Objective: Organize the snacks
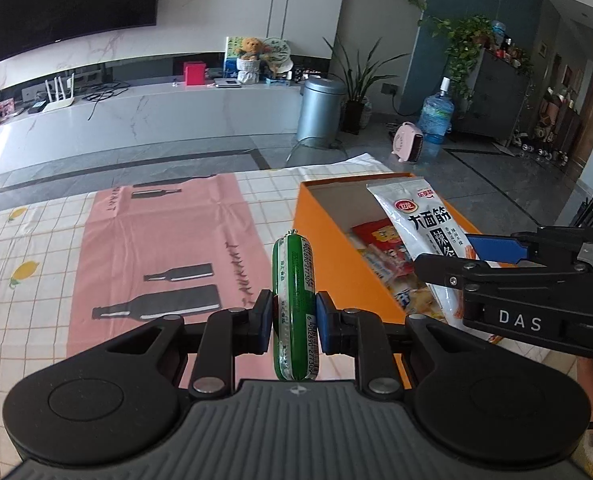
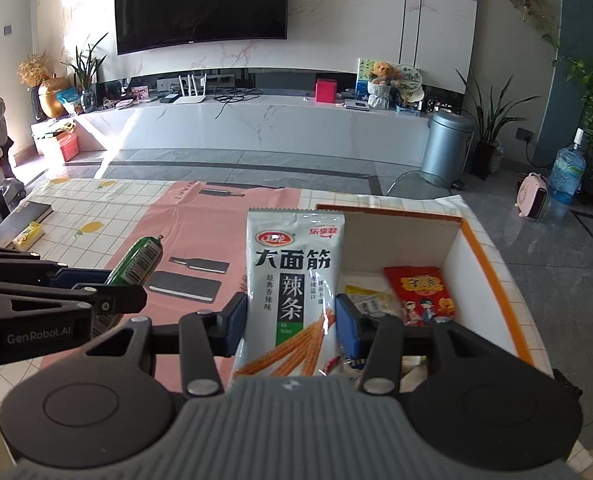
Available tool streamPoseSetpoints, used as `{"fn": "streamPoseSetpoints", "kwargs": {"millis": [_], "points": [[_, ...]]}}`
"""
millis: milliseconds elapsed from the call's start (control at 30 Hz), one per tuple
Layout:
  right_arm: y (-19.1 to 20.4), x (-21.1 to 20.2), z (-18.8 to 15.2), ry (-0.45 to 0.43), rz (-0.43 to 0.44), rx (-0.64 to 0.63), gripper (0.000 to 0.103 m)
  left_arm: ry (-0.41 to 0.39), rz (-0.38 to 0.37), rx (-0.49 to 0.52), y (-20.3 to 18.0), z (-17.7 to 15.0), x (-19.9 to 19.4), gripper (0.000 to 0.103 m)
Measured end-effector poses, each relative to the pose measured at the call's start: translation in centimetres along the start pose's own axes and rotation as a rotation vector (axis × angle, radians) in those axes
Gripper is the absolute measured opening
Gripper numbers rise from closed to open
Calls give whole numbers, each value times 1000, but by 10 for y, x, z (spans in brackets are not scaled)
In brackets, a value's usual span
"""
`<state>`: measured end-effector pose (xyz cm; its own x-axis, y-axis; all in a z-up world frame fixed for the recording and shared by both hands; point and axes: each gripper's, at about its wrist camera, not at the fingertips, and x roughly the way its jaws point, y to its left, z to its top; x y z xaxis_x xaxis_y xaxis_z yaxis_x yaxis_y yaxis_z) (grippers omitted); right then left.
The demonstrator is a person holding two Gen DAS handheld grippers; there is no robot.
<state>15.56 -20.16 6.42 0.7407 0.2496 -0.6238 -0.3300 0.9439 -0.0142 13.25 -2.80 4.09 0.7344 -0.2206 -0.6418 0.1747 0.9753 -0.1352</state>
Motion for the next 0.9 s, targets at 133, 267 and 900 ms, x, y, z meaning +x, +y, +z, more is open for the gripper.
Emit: {"fn": "streamPoseSetpoints", "kwargs": {"millis": [133, 267, 900], "points": [[-27, -7, 2, -4, -44, -4, 45, -4, -46, 46, -25, 12, 11, 24], [-50, -4, 0, 12, -91, -14, 45, 9, -95, 89, -48, 21, 28, 24], [-104, 75, -4, 196, -121, -59, 45, 178, -155, 228, -84, 34, 128, 24]]}}
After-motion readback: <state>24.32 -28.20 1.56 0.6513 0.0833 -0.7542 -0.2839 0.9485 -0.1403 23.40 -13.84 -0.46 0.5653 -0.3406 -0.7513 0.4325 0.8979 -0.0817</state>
